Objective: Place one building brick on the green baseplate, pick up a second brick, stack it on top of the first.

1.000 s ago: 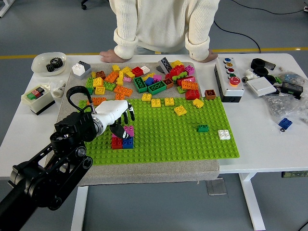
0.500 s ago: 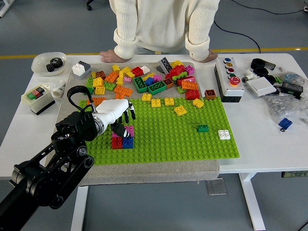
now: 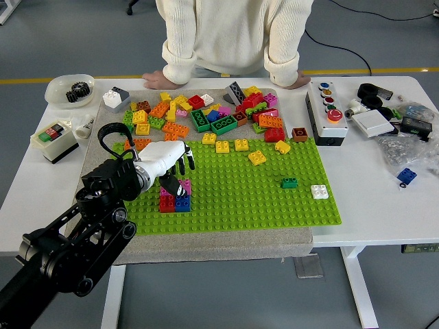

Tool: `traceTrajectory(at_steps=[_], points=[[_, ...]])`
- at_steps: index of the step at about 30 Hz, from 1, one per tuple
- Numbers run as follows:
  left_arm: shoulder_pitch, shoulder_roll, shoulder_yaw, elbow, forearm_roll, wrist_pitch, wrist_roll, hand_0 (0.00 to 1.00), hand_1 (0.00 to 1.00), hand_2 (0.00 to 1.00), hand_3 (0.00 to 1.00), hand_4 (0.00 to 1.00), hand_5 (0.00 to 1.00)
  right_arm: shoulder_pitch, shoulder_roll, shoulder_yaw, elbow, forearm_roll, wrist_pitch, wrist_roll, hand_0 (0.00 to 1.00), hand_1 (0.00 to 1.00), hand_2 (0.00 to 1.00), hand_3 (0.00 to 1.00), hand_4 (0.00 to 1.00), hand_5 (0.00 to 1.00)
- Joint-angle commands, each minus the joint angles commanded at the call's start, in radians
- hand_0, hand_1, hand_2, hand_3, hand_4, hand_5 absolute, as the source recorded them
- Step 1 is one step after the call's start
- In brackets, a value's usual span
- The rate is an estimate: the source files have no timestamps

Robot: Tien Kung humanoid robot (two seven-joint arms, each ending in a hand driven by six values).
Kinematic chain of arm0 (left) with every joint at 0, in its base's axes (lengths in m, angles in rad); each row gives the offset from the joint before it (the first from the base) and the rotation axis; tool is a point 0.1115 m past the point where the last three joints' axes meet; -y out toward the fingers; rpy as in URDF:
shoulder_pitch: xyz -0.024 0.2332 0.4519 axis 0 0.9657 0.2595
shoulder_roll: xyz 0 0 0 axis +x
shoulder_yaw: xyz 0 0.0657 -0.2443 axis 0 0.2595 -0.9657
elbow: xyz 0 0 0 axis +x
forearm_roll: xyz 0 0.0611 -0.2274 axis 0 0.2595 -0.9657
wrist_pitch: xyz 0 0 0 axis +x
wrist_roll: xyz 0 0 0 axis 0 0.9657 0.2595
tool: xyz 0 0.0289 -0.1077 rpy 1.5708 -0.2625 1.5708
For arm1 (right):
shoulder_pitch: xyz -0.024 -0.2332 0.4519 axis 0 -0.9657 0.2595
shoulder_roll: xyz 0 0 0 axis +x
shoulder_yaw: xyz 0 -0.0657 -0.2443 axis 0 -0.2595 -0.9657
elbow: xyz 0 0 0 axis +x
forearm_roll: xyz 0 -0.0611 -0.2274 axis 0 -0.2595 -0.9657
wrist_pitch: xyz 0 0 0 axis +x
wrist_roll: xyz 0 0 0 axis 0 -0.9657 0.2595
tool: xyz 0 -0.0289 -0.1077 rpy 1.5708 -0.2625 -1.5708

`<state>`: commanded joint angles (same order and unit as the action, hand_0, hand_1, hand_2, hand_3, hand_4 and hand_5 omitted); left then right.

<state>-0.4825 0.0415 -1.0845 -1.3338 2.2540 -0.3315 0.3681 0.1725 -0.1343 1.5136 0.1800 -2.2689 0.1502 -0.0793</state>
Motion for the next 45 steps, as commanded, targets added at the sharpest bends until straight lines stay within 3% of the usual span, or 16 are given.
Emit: traceTrajectory(at_steps=[18, 24, 43, 44, 45], points=[[-0.001, 0.008, -0.012, -0.042, -0.002, -0.013, 0.004, 0.506, 0.431, 0.447, 0.506, 0.979, 0.002, -0.002, 0.001, -0.001, 0.0, 0.0, 0.002, 0.0, 0.74, 0.64, 0.71, 0.592, 0.83, 0.41], [-0.014, 0.007, -0.012, -0.019, 0.01, 0.019, -0.015, 0.506, 0.431, 0.447, 0.507, 0.978, 0.002, -0.001, 0.002, -0.006, 0.0, 0.0, 0.003, 0.001, 0.74, 0.64, 0.71, 0.592, 0.83, 0.41], [-0.027, 0.024, 0.001, -0.024, 0.015, -0.009, -0.097, 0.507, 0.464, 0.489, 0.526, 0.987, 0.032, -0.001, 0.002, -0.004, 0.0, 0.0, 0.003, 0.0, 0.739, 0.641, 0.71, 0.592, 0.831, 0.411], [-0.026, 0.027, -0.002, -0.032, 0.015, -0.019, -0.104, 0.623, 0.54, 0.524, 0.536, 0.998, 0.265, -0.002, 0.002, -0.004, 0.0, 0.0, 0.003, 0.0, 0.738, 0.64, 0.71, 0.591, 0.831, 0.412], [-0.025, 0.028, -0.003, -0.034, 0.015, -0.022, -0.105, 0.623, 0.54, 0.524, 0.536, 0.998, 0.265, -0.002, 0.002, -0.003, 0.0, 0.0, 0.003, 0.0, 0.738, 0.64, 0.71, 0.591, 0.831, 0.412]])
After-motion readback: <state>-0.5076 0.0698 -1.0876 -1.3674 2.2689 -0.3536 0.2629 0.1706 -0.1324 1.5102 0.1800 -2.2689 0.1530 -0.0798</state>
